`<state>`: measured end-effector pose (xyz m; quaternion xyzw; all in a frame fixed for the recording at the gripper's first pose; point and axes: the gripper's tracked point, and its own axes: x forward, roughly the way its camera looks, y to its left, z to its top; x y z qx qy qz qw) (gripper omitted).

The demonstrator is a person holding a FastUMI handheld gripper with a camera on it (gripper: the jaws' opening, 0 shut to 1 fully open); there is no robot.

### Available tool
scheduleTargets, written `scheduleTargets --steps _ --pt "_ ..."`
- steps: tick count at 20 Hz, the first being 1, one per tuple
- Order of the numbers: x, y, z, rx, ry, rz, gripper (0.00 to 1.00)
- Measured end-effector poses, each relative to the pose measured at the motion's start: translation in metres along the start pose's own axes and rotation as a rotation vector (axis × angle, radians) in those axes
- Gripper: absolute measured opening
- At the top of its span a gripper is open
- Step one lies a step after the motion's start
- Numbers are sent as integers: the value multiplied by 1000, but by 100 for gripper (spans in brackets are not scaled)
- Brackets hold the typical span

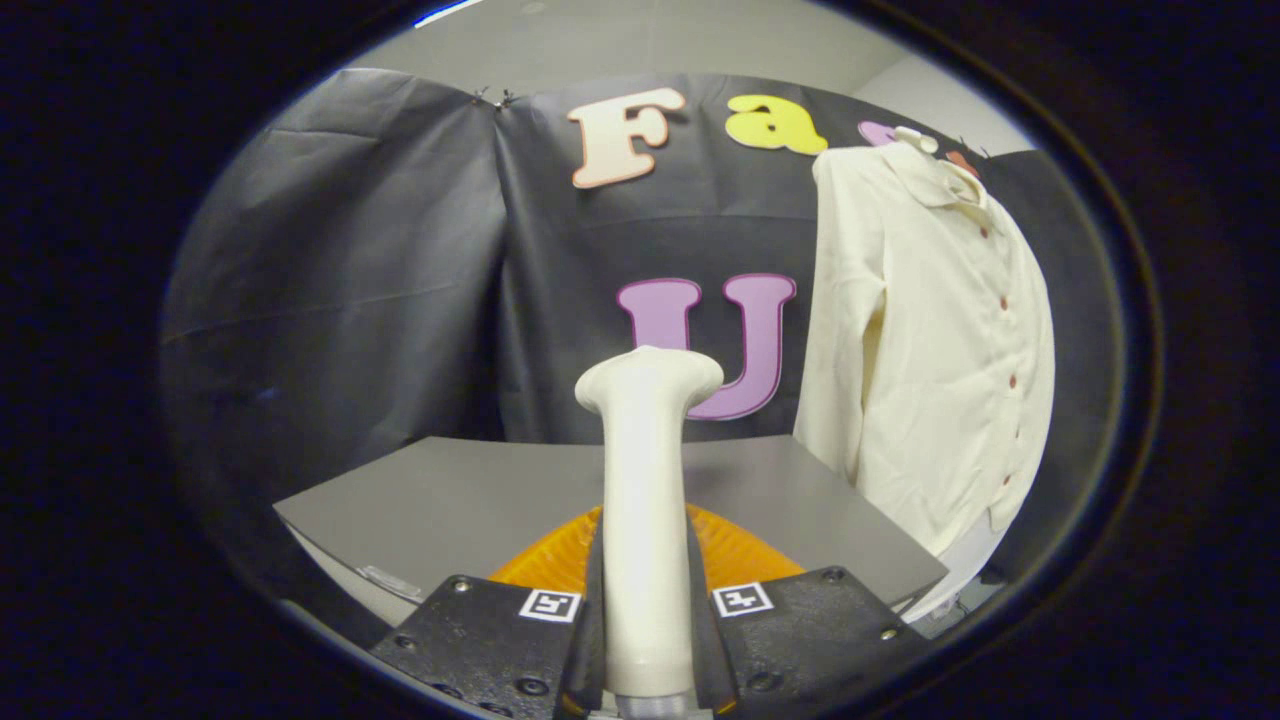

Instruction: Iron the clothes twice with a garment steamer, once on the left side and once on the right side.

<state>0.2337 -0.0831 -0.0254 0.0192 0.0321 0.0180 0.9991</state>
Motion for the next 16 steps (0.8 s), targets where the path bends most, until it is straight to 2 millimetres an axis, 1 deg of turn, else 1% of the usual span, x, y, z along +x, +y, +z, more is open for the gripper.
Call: scheduleTargets --steps 3,5,8,10,13,16 --pt "-31 -7 22 -77 -103 44 34" --pt "-49 -25 33 -115 -157 51 34" --pt "-65 -56 38 -109 -187 51 34" --pt "-70 -77 46 -126 -216 51 34" --pt "-70 -114 54 -126 -239 21 34" --pt "-59 -152 62 -72 -237 -7 33"
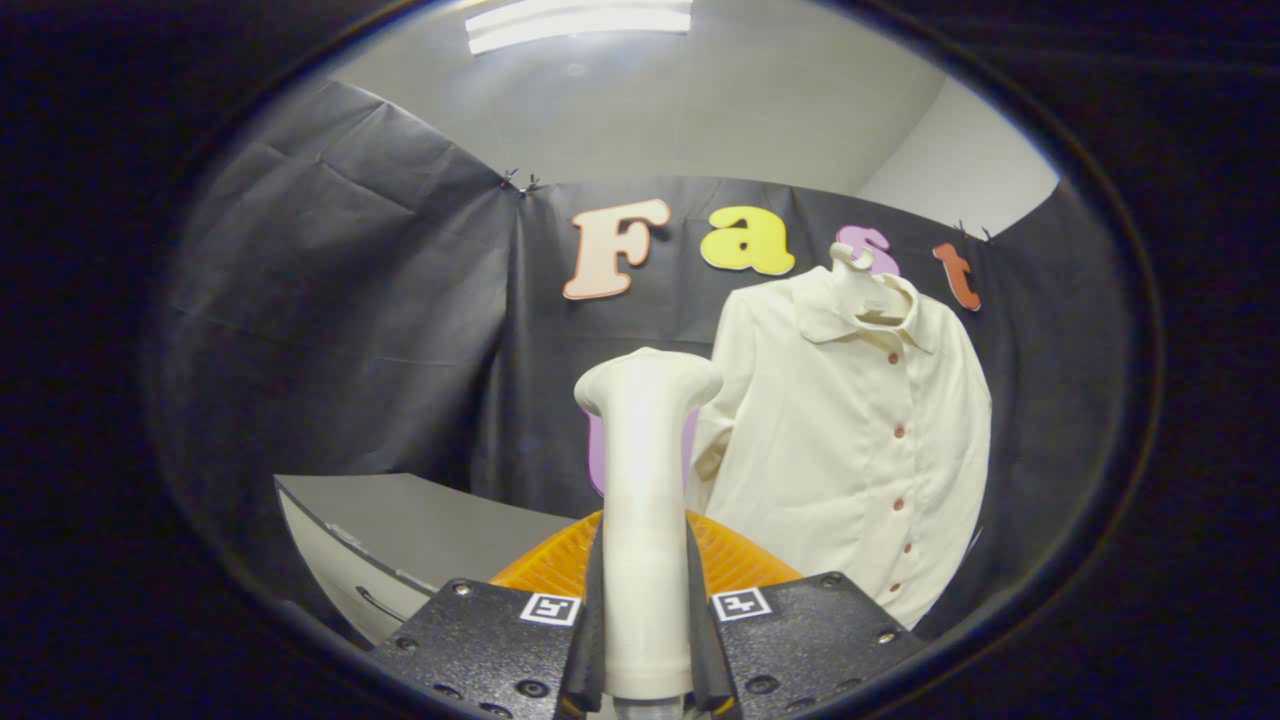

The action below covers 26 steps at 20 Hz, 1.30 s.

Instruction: Iron the clothes twice with a garment steamer, once on the left side and once on the right side.

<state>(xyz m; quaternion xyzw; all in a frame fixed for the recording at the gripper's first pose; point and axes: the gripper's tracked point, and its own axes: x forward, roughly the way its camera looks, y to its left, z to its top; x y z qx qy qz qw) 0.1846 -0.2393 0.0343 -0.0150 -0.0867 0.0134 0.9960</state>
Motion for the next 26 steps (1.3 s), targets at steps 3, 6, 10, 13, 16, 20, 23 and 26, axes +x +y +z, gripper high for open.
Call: scheduleTargets --steps 3,6,10,13,16,20,23,26 --pt "15 -44 -5 28 -1 -37 34" --pt "31 -81 -4 59 -41 -70 34" --pt "49 -114 -7 74 -70 -91 34" --pt "57 -125 -26 53 -45 -99 34" --pt "58 -129 -41 87 -35 -91 34" --pt "51 -130 -57 106 -18 -91 34" --pt "43 -128 -71 118 7 -92 34" --pt "36 -126 -86 125 29 -93 34"
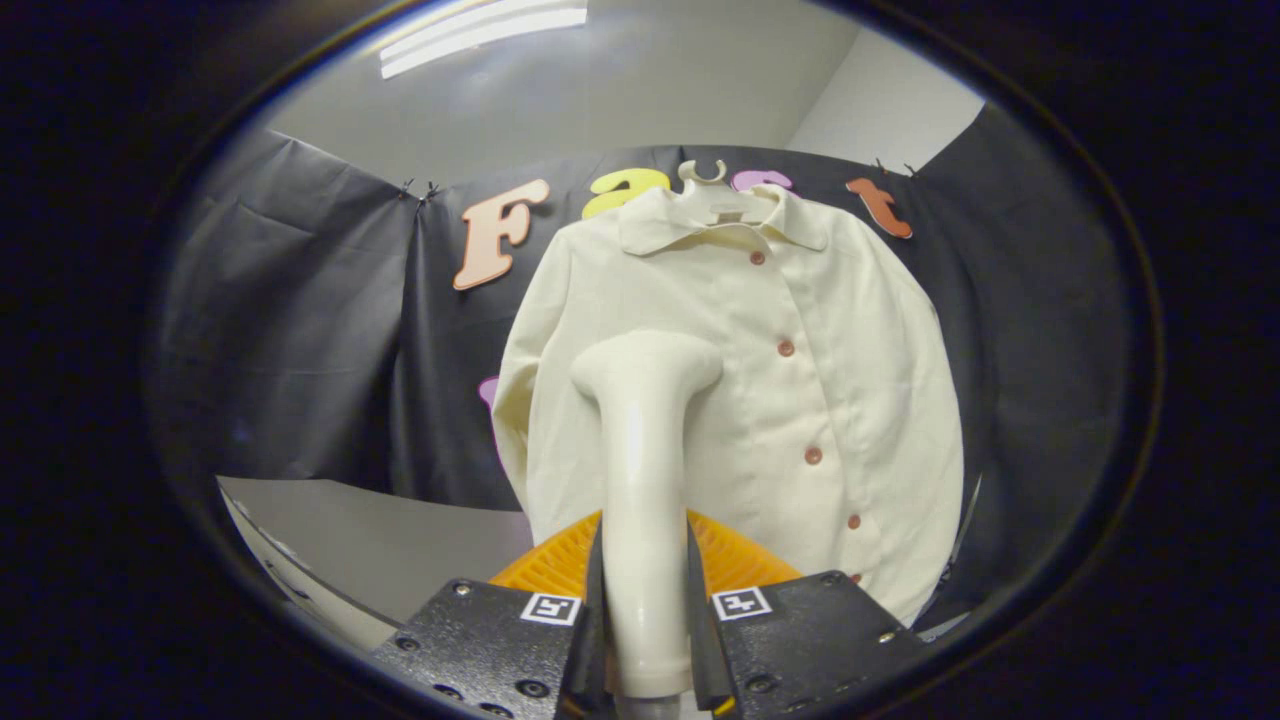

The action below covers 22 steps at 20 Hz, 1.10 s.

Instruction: Iron the clothes twice with a garment steamer, once on the left side and once on the right side.

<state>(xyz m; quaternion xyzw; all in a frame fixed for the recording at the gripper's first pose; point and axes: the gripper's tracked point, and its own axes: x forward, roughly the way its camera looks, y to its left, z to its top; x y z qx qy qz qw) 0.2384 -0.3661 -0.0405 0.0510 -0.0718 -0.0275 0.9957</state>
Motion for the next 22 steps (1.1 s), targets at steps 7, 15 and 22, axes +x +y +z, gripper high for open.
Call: scheduleTargets --steps 7,15,22 --pt "-18 -5 -40 41 49 -3 34" --pt "-41 -17 -87 67 132 0 34" --pt "-57 -22 -125 99 182 -1 34"
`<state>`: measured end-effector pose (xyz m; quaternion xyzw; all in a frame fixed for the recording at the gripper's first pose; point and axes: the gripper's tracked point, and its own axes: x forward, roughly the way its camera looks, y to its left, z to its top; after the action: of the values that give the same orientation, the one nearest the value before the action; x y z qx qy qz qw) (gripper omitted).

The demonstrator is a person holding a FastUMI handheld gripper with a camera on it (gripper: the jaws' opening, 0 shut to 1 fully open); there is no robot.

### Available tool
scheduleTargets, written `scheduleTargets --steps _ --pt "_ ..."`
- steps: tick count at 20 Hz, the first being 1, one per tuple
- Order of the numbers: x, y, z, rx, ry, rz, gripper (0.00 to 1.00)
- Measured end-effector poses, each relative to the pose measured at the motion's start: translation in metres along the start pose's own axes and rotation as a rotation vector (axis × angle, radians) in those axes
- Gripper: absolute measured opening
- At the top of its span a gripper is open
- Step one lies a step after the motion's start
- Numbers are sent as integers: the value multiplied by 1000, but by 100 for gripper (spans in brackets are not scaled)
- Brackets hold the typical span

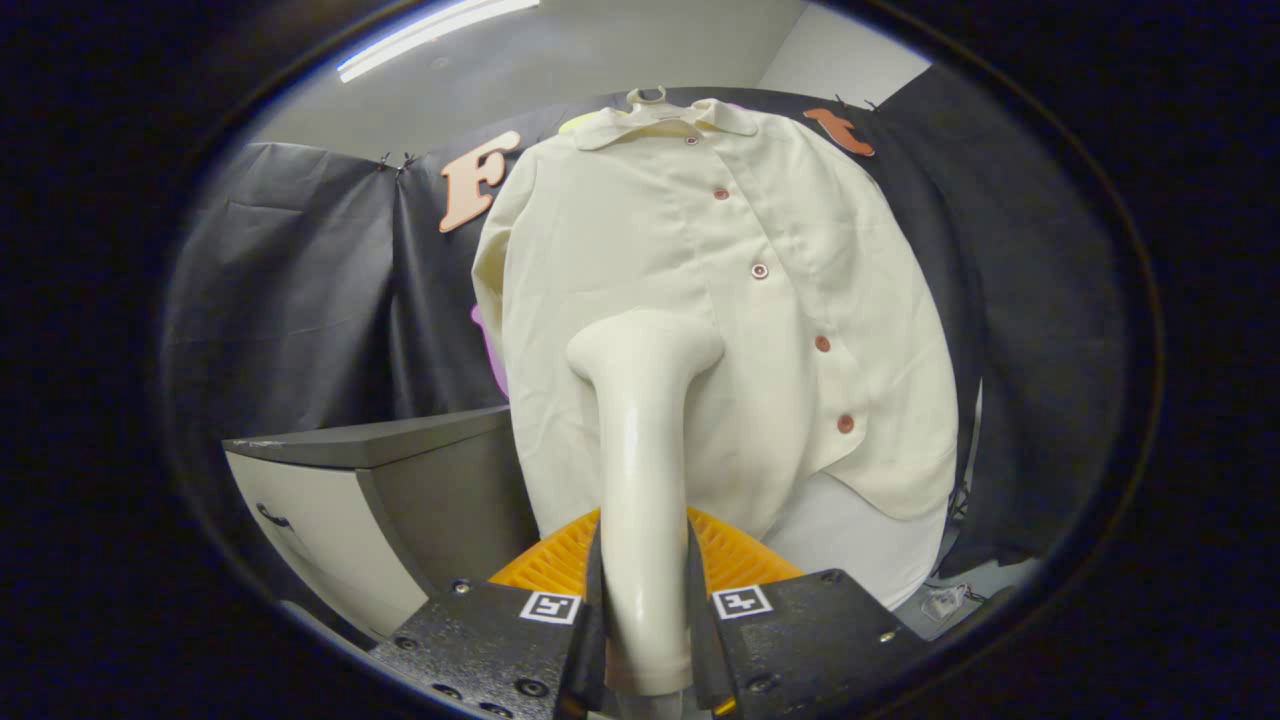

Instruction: Iron the clothes twice with a garment steamer, once on the left side and once on the right side.

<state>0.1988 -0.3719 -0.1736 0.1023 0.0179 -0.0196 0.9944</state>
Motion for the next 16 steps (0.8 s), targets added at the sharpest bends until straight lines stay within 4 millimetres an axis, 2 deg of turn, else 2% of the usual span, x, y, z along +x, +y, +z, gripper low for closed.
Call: scheduleTargets --steps 14,16 --pt "-21 -14 -84 76 110 -7 34" --pt "-26 -12 -90 131 122 4 34"
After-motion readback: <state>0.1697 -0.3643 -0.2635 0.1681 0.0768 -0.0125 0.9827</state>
